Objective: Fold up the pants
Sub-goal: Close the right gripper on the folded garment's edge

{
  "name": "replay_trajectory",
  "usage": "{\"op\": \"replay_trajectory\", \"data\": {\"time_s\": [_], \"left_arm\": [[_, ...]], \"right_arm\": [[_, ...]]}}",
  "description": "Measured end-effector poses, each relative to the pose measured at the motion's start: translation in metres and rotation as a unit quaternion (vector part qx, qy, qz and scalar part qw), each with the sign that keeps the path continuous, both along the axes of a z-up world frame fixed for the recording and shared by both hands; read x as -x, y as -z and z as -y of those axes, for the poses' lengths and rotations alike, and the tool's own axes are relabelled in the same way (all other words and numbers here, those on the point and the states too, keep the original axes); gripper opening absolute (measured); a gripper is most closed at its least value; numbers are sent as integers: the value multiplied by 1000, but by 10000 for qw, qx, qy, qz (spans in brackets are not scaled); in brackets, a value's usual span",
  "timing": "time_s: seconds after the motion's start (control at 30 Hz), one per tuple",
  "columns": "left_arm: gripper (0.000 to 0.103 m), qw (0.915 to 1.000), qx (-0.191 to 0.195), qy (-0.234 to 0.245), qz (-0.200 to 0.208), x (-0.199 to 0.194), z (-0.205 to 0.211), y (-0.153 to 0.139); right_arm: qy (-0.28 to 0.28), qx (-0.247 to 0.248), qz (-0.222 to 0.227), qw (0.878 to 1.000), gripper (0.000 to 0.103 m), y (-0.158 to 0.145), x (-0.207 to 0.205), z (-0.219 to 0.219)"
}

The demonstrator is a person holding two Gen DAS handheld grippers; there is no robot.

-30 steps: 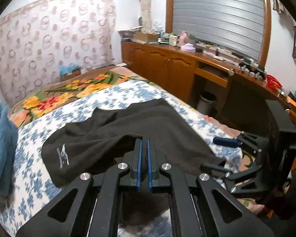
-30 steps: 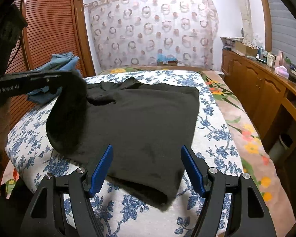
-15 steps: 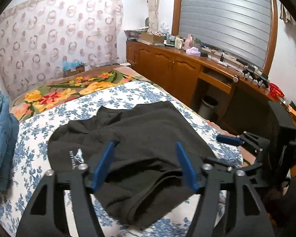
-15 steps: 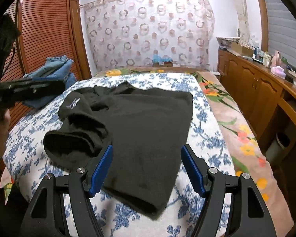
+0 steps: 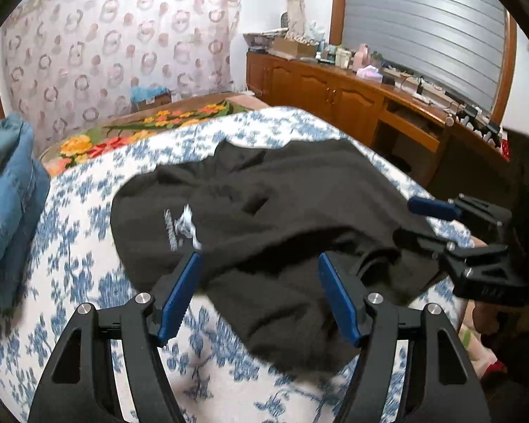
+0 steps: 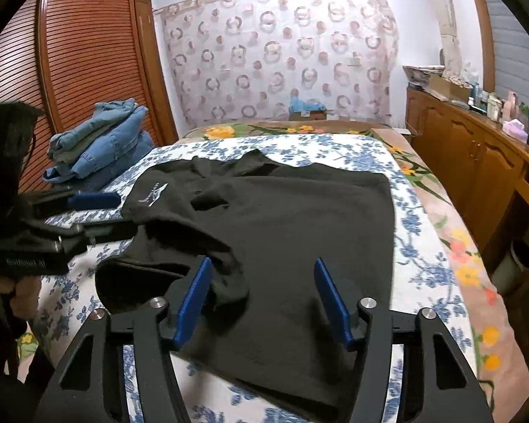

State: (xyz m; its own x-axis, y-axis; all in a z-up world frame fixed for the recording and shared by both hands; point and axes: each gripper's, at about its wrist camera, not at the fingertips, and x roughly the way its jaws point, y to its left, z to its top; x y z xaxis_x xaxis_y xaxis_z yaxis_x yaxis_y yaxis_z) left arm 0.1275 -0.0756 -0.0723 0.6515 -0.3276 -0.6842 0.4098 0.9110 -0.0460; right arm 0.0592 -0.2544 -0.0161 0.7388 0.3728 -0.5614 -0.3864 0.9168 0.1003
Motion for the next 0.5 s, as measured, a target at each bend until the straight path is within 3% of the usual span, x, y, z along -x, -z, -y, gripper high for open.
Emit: {"op": "replay_trajectory", "data": {"time_s": [0.2, 0.5], "left_arm": [[70, 9997, -134, -19, -195, 12, -6, 18], [70, 9996, -62, -220, -190, 24, -21, 18]], "right_arm": [[-133, 13, -154, 9998, 46, 10, 1, -12], [-257, -85, -389, 9989, 37, 10, -3, -17]]}}
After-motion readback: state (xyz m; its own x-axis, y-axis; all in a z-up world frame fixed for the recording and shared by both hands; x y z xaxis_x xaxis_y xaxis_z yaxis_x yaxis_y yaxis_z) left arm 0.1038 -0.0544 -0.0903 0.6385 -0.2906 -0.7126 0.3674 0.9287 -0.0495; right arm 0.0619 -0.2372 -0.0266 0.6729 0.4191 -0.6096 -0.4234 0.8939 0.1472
